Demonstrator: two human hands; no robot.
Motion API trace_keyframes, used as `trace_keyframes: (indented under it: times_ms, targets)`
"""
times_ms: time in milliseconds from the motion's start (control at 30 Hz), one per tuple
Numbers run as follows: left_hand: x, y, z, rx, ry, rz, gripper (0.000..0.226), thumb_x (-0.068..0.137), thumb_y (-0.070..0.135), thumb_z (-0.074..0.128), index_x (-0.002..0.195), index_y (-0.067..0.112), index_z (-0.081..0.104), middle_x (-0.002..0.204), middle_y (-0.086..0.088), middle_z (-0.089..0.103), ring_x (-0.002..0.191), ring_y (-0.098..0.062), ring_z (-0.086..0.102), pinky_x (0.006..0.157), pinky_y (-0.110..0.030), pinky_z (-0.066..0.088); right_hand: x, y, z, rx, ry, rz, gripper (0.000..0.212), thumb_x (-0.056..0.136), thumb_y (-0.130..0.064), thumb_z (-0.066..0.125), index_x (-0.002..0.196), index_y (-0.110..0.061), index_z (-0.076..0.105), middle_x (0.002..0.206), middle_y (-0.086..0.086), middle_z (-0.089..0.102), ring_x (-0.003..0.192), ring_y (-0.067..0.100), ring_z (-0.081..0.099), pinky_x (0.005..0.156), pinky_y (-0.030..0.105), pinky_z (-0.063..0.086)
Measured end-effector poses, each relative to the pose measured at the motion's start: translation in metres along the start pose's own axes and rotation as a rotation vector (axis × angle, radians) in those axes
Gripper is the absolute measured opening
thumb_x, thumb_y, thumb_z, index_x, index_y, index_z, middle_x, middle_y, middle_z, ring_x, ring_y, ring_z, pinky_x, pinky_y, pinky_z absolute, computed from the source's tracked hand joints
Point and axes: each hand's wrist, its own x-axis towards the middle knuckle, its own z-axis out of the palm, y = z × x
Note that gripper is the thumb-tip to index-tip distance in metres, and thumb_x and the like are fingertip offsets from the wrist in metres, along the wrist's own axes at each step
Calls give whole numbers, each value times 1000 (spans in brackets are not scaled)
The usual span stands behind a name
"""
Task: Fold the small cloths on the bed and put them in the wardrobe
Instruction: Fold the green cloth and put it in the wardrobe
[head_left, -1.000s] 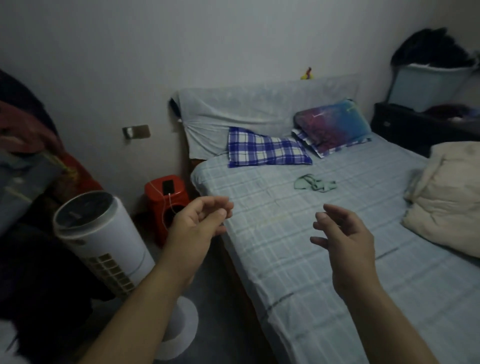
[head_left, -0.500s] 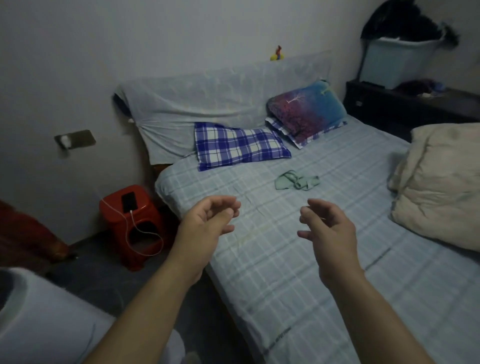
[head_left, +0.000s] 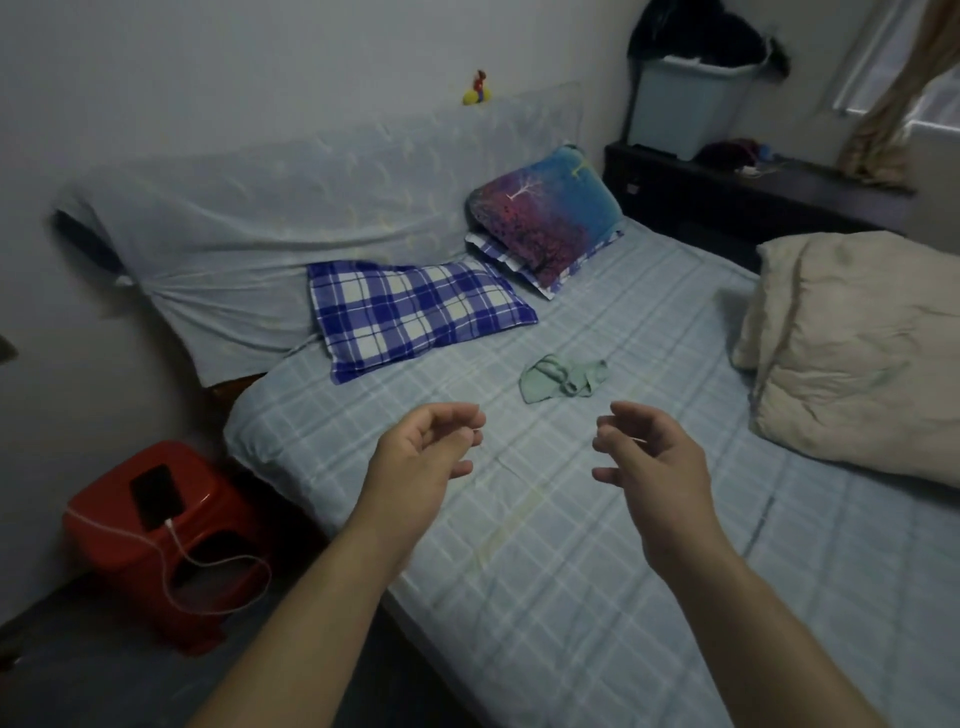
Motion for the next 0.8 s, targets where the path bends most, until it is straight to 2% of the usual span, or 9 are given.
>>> trace_keyframes:
  times_ms: [333,533,667,800]
  targets:
    - [109,-25,38,42,-137,-151,23,96,9,62,105,26,75,107,13,77,103,-8,72,88,-37,61,85,32,15,2,105,75,24,92,-16,66,105,-36,68,100,-15,74,89,10,73,62,23,58]
    - [180,-52,65,140,-162,-212,22,96,12,63,107,29,74,106,20,75,100,-2,71,87,-32,61,151,71,26,66,122,179,24,94,-13,63,109,-32,67,101,-11,74,89,12,74,62,25,58]
    - [220,-72,75,154,-183,-265,23,97,14,63,108,31,74,109,21,74,102,-2,70,85,-29,60,189,86,35,54,101,253,25,95,-14,61,110,-33,66,107,-9,73,92,10,73,67,28,60]
    - [274,-96,82,188,-240,-306,25,98,16,61,110,35,73,113,23,72,105,0,69,91,-33,59,235,103,51,48,103,319,27,95,-11,61,110,-32,65,111,-6,71,100,14,70,73,34,60]
